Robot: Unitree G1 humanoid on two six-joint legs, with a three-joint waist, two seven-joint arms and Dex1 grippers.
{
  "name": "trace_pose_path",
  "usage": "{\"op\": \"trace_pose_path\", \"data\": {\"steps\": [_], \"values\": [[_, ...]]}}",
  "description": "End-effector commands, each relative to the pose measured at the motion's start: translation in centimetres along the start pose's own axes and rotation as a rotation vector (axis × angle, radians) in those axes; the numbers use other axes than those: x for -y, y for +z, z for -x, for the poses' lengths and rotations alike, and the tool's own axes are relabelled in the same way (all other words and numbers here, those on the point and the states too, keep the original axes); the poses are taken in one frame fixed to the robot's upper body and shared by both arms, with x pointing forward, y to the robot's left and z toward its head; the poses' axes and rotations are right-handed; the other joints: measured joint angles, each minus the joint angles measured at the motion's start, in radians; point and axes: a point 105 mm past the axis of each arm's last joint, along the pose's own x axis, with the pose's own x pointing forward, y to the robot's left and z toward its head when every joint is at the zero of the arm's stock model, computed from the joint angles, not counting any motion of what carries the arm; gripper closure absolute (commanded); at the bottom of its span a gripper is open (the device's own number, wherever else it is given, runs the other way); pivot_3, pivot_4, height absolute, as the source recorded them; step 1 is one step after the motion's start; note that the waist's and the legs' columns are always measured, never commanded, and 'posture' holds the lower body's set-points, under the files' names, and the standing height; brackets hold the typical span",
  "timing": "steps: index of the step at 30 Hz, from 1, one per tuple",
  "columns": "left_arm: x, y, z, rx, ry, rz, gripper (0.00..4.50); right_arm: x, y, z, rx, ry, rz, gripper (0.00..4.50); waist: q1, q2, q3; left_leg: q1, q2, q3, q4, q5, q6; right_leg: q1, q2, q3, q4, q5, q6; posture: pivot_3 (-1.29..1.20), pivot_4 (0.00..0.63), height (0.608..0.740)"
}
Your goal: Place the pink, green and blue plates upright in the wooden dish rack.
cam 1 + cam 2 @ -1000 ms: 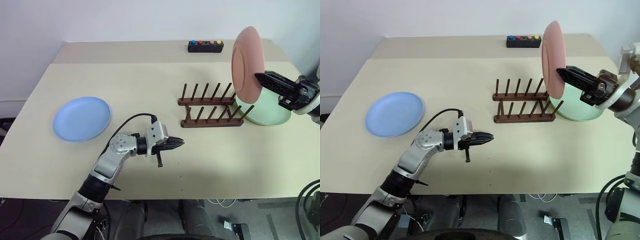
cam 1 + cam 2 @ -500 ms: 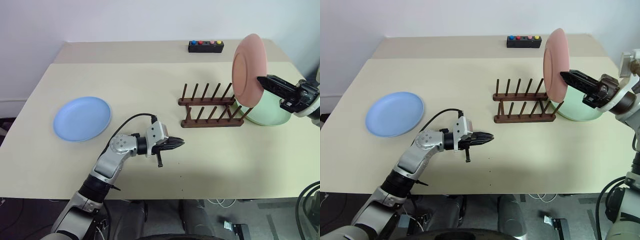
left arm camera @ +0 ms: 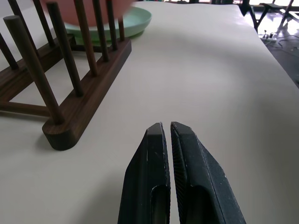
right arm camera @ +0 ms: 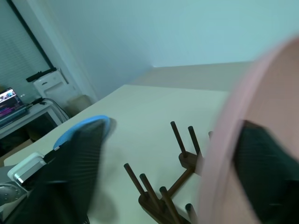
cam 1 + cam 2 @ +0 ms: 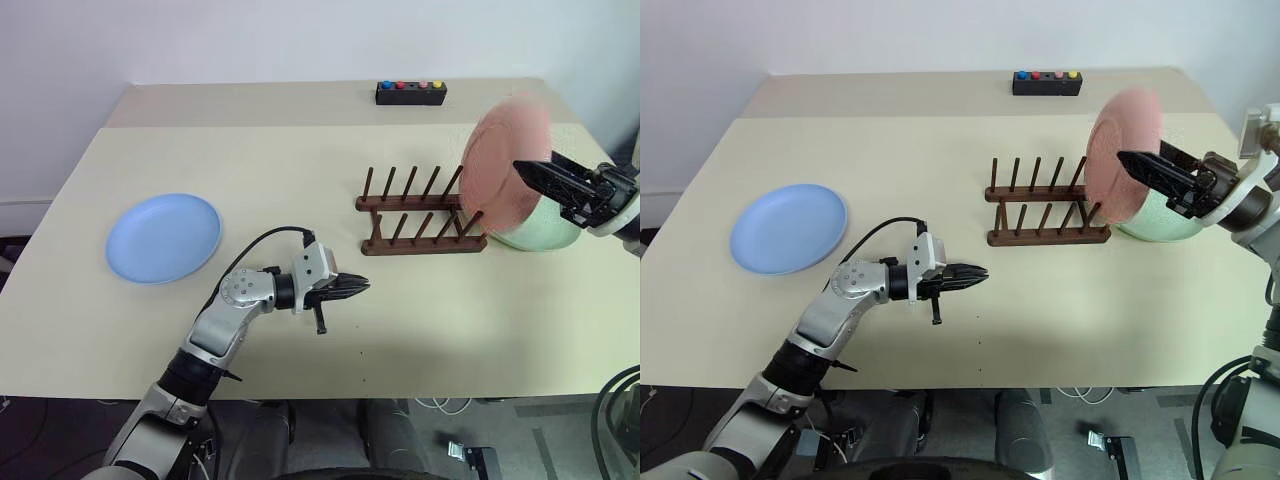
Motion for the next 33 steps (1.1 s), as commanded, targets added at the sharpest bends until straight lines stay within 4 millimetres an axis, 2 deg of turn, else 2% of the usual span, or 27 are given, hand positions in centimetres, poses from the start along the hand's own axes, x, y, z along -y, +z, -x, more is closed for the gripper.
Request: {"op": "trace_pose_path", "data": {"steps": [1, 8, 13, 15, 18, 20, 24, 31, 33], "values": [[-0.1, 0.8, 0.0, 0.024, 0.004, -0.025, 4.30, 0.3, 1.4, 0.9, 0.038, -0.052, 0.070, 0.03, 0.000, 0.000, 0.000, 0.000, 0.000, 0.000, 0.000, 0.000, 0.000, 0.000, 0.000, 0.000, 0.000, 0.000, 0.000, 0.00, 0.150, 0.740], [-0.2, 0.7, 0.3, 0.022, 0.021, -0.024, 4.30, 2.2, 1.8, 4.0, 0.042, -0.244, 0.175, 0.03, 0.001, 0.000, 0.000, 0.000, 0.000, 0.000, 0.000, 0.000, 0.000, 0.000, 0.000, 0.000, 0.000, 0.000, 0.000, 0.00, 0.150, 0.740], [-0.2, 0.6, 0.5, 0.016, 0.027, -0.021, 4.30, 3.4, 1.4, 6.7, -0.059, -0.394, 0.300, 0.03, 0.000, 0.001, 0.000, 0.000, 0.000, 0.000, 0.000, 0.000, 0.000, 0.000, 0.000, 0.000, 0.000, 0.000, 0.000, 0.00, 0.150, 0.740], [-0.2, 0.6, 0.5, 0.015, 0.027, -0.023, 4.30, 4.5, 0.0, 7.6, -0.198, -0.465, 0.385, 0.03, -0.001, 0.001, -0.001, 0.000, 0.000, 0.001, 0.000, 0.000, 0.000, 0.000, 0.000, 0.000, 0.000, 0.000, 0.000, 0.00, 0.150, 0.740], [-0.3, 0.6, 0.4, 0.015, 0.024, -0.024, 4.30, 5.8, -3.6, 8.7, -0.491, -0.498, 0.569, 0.03, -0.002, 0.001, -0.001, 0.000, 0.000, 0.001, 0.000, 0.000, 0.000, 0.000, 0.000, 0.000, 0.000, 0.000, 0.000, 0.00, 0.150, 0.740], [-0.3, 0.6, 0.3, 0.014, 0.020, -0.025, 4.30, 6.5, -5.1, 8.7, -0.604, -0.492, 0.669, 0.03, -0.007, 0.001, -0.001, 0.001, 0.000, 0.001, 0.000, 0.000, 0.000, 0.000, 0.000, 0.000, 0.000, 0.000, 0.000, 0.00, 0.150, 0.740], [-0.3, 0.5, 0.1, 0.013, 0.017, -0.027, 4.30, 8.2, -6.9, 8.3, -0.718, -0.506, 0.815, 0.03, -0.008, 0.004, -0.001, 0.001, 0.000, 0.002, 0.000, 0.000, 0.000, 0.000, 0.000, 0.001, 0.000, 0.000, 0.000, 0.00, 0.150, 0.740], [-0.3, 0.5, 0.2, 0.013, 0.023, -0.027, 4.30, 10.2, -8.3, 7.7, -0.795, -0.516, 0.978, 0.03, -0.003, 0.003, -0.001, 0.001, 0.000, 0.002, 0.000, 0.000, 0.000, 0.000, 0.000, 0.001, 0.000, 0.000, 0.000, 0.00, 0.150, 0.740], [-0.2, 0.5, 0.3, 0.012, 0.028, -0.025, 4.30, 10.6, -9.1, 7.8, -0.807, -0.516, 0.969, 0.52, -0.004, 0.003, -0.001, 0.001, 0.000, 0.002, 0.000, 0.000, 0.000, 0.000, 0.000, 0.001, 0.000, 0.000, 0.000, 0.00, 0.150, 0.740]]}}
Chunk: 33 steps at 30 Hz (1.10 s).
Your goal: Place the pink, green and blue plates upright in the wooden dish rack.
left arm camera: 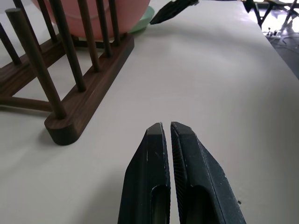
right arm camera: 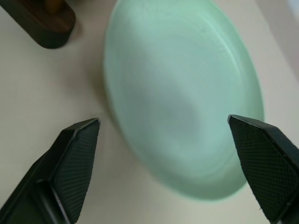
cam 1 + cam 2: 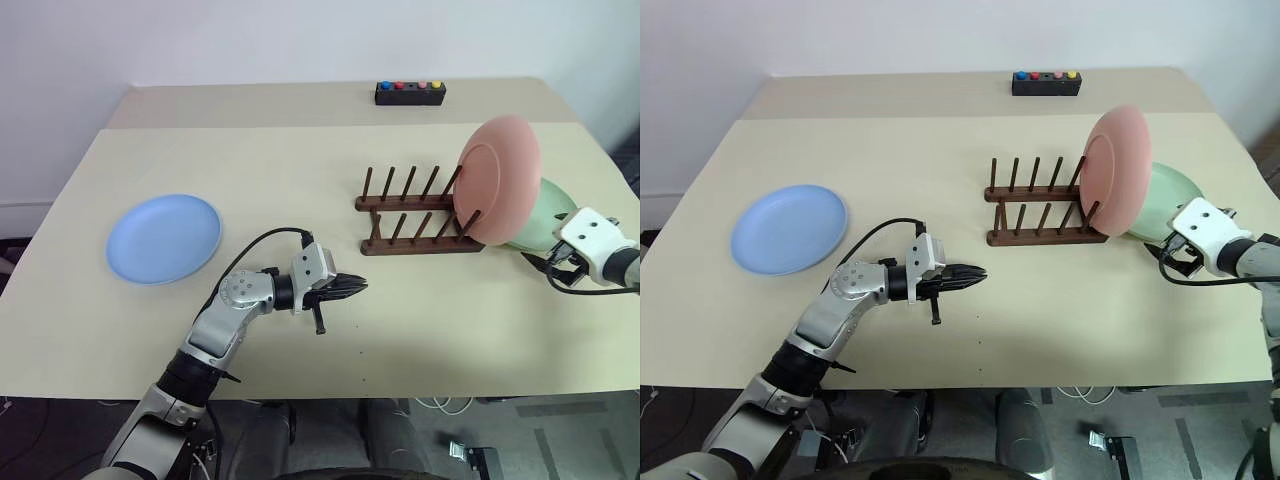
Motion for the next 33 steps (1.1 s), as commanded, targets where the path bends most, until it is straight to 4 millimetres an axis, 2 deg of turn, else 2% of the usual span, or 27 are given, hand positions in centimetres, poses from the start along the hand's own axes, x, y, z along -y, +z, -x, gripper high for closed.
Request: {"op": "trace_pose_path", "data": {"steps": [1, 4, 8, 9, 15, 18, 20, 23, 25, 27, 28, 31, 33], "values": [[-0.1, 0.8, 0.1, 0.024, 0.011, -0.028, 4.30, 0.0, -0.4, -0.4, -0.004, -0.012, 0.023, 0.82, 0.000, 0.000, 0.000, 0.000, 0.000, 0.000, 0.000, 0.000, 0.000, 0.000, 0.000, 0.000, 0.000, 0.000, 0.000, 0.00, 0.150, 0.740], [-0.1, 0.8, 0.1, 0.024, 0.016, -0.026, 4.30, -0.8, -1.0, -0.7, -0.019, 0.017, 0.048, 2.21, -0.001, 0.000, 0.000, 0.000, 0.000, 0.000, 0.000, 0.000, 0.000, 0.000, 0.000, 0.000, 0.000, 0.000, 0.000, 0.00, 0.150, 0.740], [-0.1, 0.8, 0.1, 0.024, 0.019, -0.026, 4.30, -0.5, -0.9, -0.7, -0.009, -0.005, 0.075, 4.26, -0.001, 0.000, 0.000, 0.000, 0.000, 0.000, 0.000, 0.000, 0.000, 0.000, 0.000, 0.000, 0.000, 0.000, 0.000, 0.00, 0.150, 0.740], [-0.1, 0.8, 0.1, 0.023, 0.020, -0.026, 4.30, -0.5, -0.9, -0.6, -0.010, -0.012, 0.101, 4.39, -0.001, 0.000, 0.000, 0.000, 0.000, 0.000, 0.000, 0.000, 0.000, 0.000, 0.000, 0.000, 0.000, 0.000, 0.000, 0.00, 0.150, 0.740], [-0.1, 0.8, 0.1, 0.022, 0.022, -0.027, 4.30, 0.4, -0.7, 0.6, -0.005, -0.110, 0.161, 4.39, 0.000, 0.000, 0.000, 0.001, 0.000, -0.001, 0.000, 0.000, 0.000, 0.001, 0.000, 0.000, 0.000, 0.000, 0.000, 0.00, 0.150, 0.740], [-0.2, 0.7, 0.2, 0.023, 0.026, -0.026, 4.30, 2.6, -0.3, 2.2, -0.022, -0.245, 0.266, 4.39, 0.000, 0.001, 0.000, 0.001, 0.000, -0.001, 0.000, 0.000, 0.000, 0.001, 0.000, 0.000, 0.000, 0.000, 0.000, 0.00, 0.150, 0.740], [-0.2, 0.7, 0.2, 0.023, 0.027, -0.026, 4.30, 5.1, 1.0, 3.9, -0.032, -0.357, 0.397, 4.39, 0.001, 0.004, 0.000, 0.000, 0.000, 0.000, 0.000, 0.000, 0.000, 0.000, 0.000, 0.000, 0.000, 0.000, 0.000, 0.00, 0.150, 0.740], [-0.3, 0.7, 0.2, 0.022, 0.030, -0.026, 4.30, 7.9, 3.8, 5.8, 0.009, -0.483, 0.478, 4.39, -0.004, 0.006, 0.000, 0.000, -0.001, 0.000, 0.000, 0.000, 0.000, 0.000, 0.000, 0.001, 0.000, 0.000, 0.000, 0.00, 0.150, 0.740], [-0.3, 0.7, 0.2, 0.023, 0.032, -0.025, 4.30, 8.9, 5.4, 6.7, 0.036, -0.528, 0.508, 4.39, -0.009, 0.005, 0.000, 0.001, 0.000, 0.000, -0.001, 0.000, 0.000, 0.000, 0.000, 0.001, 0.000, 0.000, 0.000, 0.00, 0.150, 0.740], [-0.5, 0.7, 0.2, 0.024, 0.037, -0.025, 4.30, 10.4, 9.0, 8.0, 0.109, -0.592, 0.578, 4.39, -0.012, 0.006, 0.000, 0.001, 0.000, 0.000, -0.001, 0.000, 0.000, 0.000, 0.000, 0.001, 0.000, 0.000, 0.000, 0.00, 0.150, 0.740], [-0.6, 0.7, 0.2, 0.025, 0.039, -0.025, 4.30, 10.8, 10.2, 8.4, 0.133, -0.611, 0.600, 4.39, -0.014, 0.006, 0.000, 0.001, 0.000, 0.000, -0.001, 0.000, 0.000, 0.000, 0.000, 0.001, 0.000, 0.000, 0.000, 0.00, 0.150, 0.740], [-0.8, 0.7, 0.2, 0.026, 0.046, -0.027, 4.30, 10.8, 14.0, 8.9, 0.251, -0.624, 0.622, 4.39, -0.019, 0.006, 0.000, 0.001, 0.000, 0.000, -0.001, 0.000, 0.000, 0.000, 0.000, 0.001, 0.000, 0.000, 0.000, 0.00, 0.150, 0.740], [-1.1, 0.7, 0.3, 0.027, 0.058, -0.028, 4.30, 9.7, 17.0, 8.9, 0.379, -0.587, 0.588, 4.39, -0.021, 0.005, 0.000, 0.001, 0.000, 0.000, -0.001, 0.000, 0.000, 0.000, 0.000, 0.001, 0.000, 0.000, 0.000, 0.00, 0.150, 0.740]]}}
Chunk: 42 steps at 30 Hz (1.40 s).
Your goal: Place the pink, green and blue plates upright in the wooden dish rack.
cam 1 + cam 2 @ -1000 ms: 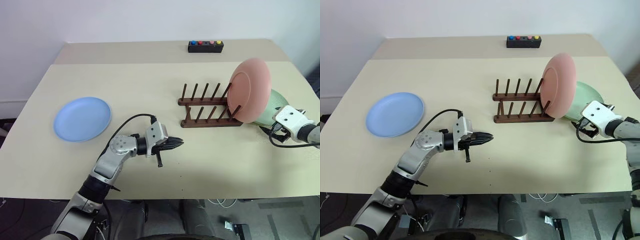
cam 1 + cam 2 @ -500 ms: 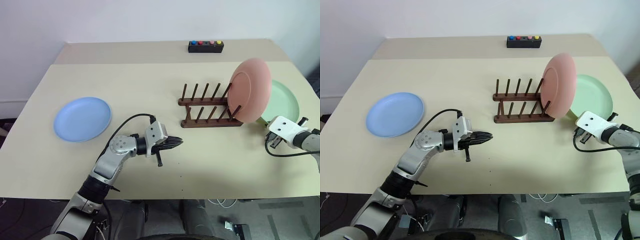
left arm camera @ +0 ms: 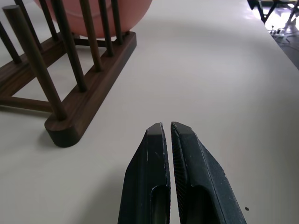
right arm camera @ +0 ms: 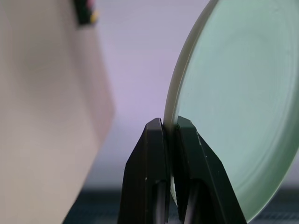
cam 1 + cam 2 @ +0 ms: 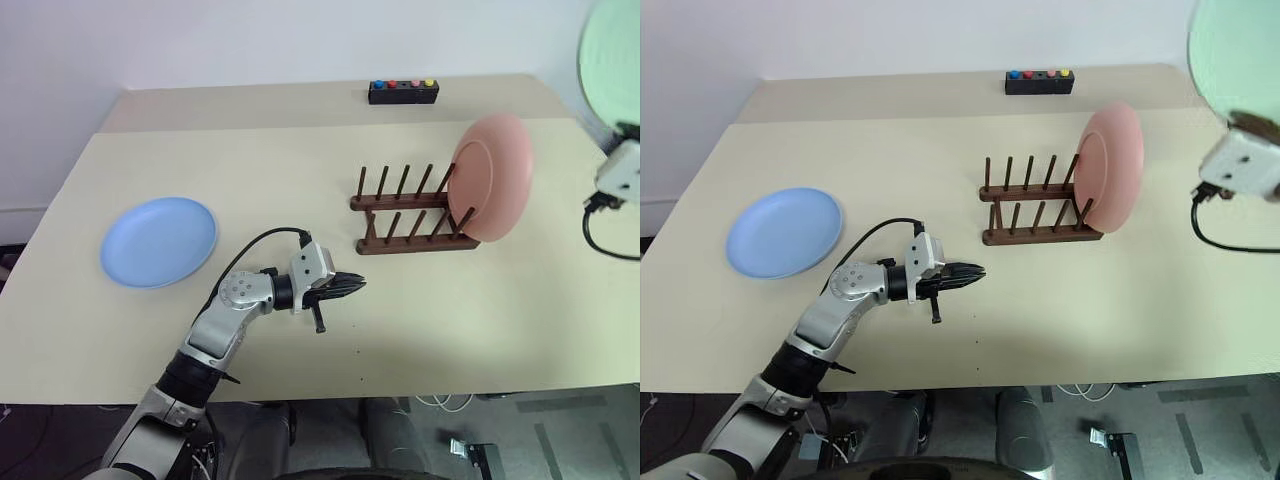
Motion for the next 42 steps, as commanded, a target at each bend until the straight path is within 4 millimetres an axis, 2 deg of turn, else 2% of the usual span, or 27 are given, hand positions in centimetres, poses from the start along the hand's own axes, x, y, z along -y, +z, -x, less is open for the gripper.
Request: {"op": "trace_pose_path", "data": {"steps": [1, 6, 14, 18, 24, 29, 42], "values": [[-0.9, 0.8, 0.4, 0.028, 0.035, -0.032, 4.30, 2.5, 5.0, -0.5, 0.192, -0.036, -0.088, 4.39, -0.002, -0.001, 0.000, 0.000, 0.000, 0.000, 0.000, 0.000, 0.000, 0.000, 0.000, 0.000, 0.000, 0.000, 0.000, 0.00, 0.150, 0.740], [-1.2, 0.6, 1.0, 0.025, 0.057, -0.028, 4.30, 0.6, 12.4, -0.1, 0.491, 0.111, -0.340, 4.39, -0.004, -0.001, 0.001, 0.000, 0.000, -0.001, 0.000, 0.000, 0.000, 0.000, 0.000, 0.000, 0.000, 0.000, 0.000, 0.00, 0.150, 0.740], [-1.2, 0.5, 1.4, 0.017, 0.072, -0.027, 4.30, -0.8, 18.6, 1.9, 0.776, 0.305, -0.723, 4.39, 0.006, -0.002, 0.001, -0.001, 0.000, -0.002, 0.001, 0.000, 0.000, 0.000, 0.000, -0.001, 0.000, 0.000, 0.000, 0.00, 0.150, 0.740], [-1.2, 0.6, 1.4, 0.018, 0.075, -0.028, 4.30, -2.1, 18.4, 2.1, 0.775, 0.398, -0.987, 4.39, 0.009, -0.002, 0.001, -0.001, 0.000, -0.002, 0.001, 0.000, 0.000, 0.000, 0.000, -0.001, 0.000, 0.000, 0.000, 0.00, 0.150, 0.740], [-1.2, 0.6, 1.5, 0.015, 0.075, -0.029, 4.30, -3.7, 17.6, 2.5, 0.732, 0.516, -1.242, 4.39, 0.024, -0.002, 0.001, -0.001, 0.000, -0.002, 0.001, 0.000, 0.000, 0.000, 0.000, -0.001, 0.000, 0.000, 0.000, 0.00, 0.150, 0.740], [-1.2, 0.6, 1.4, 0.015, 0.072, -0.028, 4.30, -5.1, 16.2, 2.0, 0.662, 0.522, -1.291, 4.39, 0.024, -0.002, 0.001, -0.001, 0.000, -0.002, 0.001, 0.000, 0.000, 0.000, 0.000, -0.001, 0.000, 0.000, 0.000, 0.00, 0.150, 0.740], [-1.1, 0.6, 1.3, 0.014, 0.068, -0.025, 4.30, -6.1, 14.4, 1.4, 0.600, 0.511, -1.316, 4.39, 0.023, -0.002, 0.001, -0.001, 0.000, -0.002, 0.001, 0.000, 0.000, -0.001, 0.000, -0.001, 0.000, 0.000, 0.000, 0.00, 0.150, 0.740]]}}
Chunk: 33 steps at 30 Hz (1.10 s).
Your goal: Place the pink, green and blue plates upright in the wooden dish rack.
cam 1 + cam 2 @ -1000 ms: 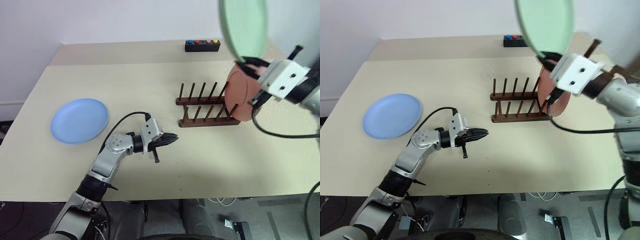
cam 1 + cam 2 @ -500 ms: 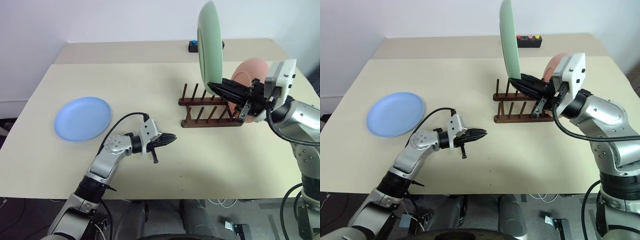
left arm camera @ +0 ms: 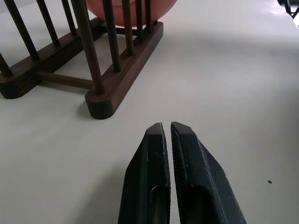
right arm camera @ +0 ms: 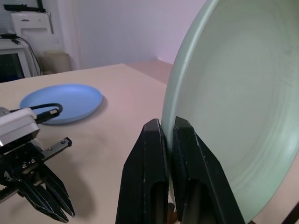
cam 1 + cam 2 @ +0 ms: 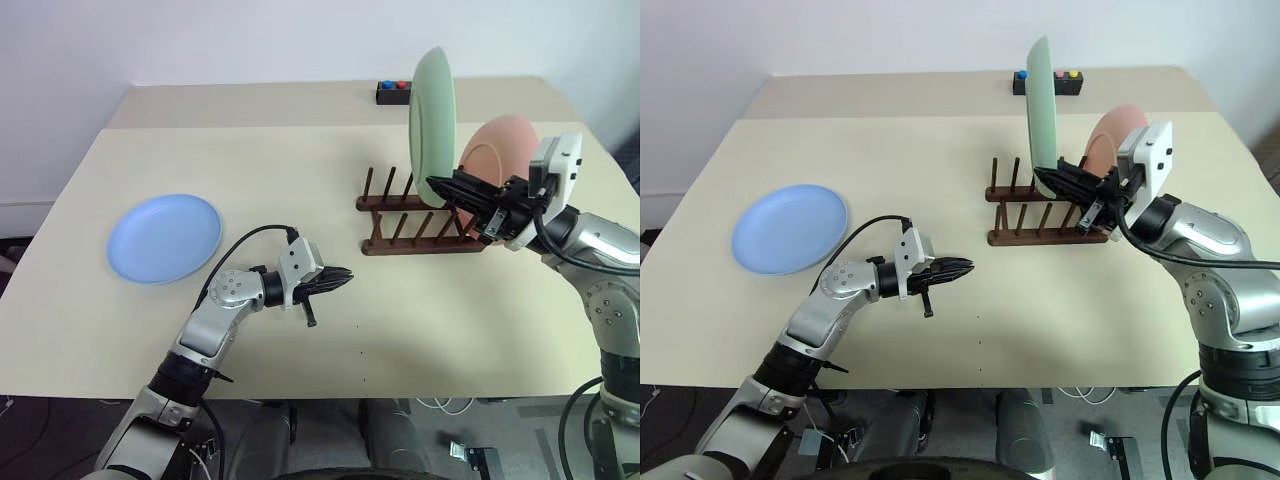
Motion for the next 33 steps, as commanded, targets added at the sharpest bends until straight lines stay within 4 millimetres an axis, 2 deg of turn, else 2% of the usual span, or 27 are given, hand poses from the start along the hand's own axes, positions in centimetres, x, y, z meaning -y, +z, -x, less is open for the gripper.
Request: {"op": "trace_pose_path", "data": {"steps": [1, 8, 28, 31, 33], "values": [[0.1, 1.1, 0.1, 0.036, 0.000, -0.033, 4.30, 0.5, 1.4, 0.6, 0.050, -0.019, 0.047, 4.39, 0.000, 0.000, 0.000, 0.000, 0.000, 0.000, 0.000, 0.000, 0.000, 0.000, 0.000, 0.000, 0.000, 0.000, 0.000, 0.00, 0.150, 0.740], [0.1, 1.1, 0.0, 0.036, -0.001, -0.032, 4.30, 1.3, 0.5, 1.3, 0.026, -0.048, 0.017, 4.39, 0.000, 0.000, 0.000, 0.000, 0.000, 0.000, 0.000, 0.000, 0.000, 0.000, 0.000, 0.000, 0.000, 0.000, 0.000, 0.00, 0.150, 0.740], [0.1, 1.0, 0.0, 0.034, -0.001, -0.032, 4.30, 1.1, -0.6, 1.6, 0.012, -0.044, -0.048, 4.39, 0.000, 0.000, 0.000, 0.000, 0.000, 0.000, 0.000, 0.000, 0.000, 0.000, 0.000, 0.000, 0.000, 0.000, 0.000, 0.00, 0.150, 0.740], [0.1, 1.0, 0.0, 0.034, 0.000, -0.033, 4.30, 1.0, -0.7, 1.7, 0.009, -0.046, -0.061, 3.44, 0.000, 0.000, 0.000, 0.000, 0.000, 0.000, 0.000, 0.000, 0.000, 0.000, 0.000, 0.000, 0.000, 0.000, 0.000, 0.00, 0.150, 0.740], [0.1, 1.0, 0.0, 0.034, -0.001, -0.034, 4.30, 1.1, -0.8, 1.8, 0.009, -0.050, -0.061, 2.52, 0.000, 0.000, 0.000, 0.000, 0.000, 0.000, 0.000, 0.000, 0.000, 0.000, 0.000, 0.000, 0.000, 0.000, 0.000, 0.00, 0.150, 0.740]]}}
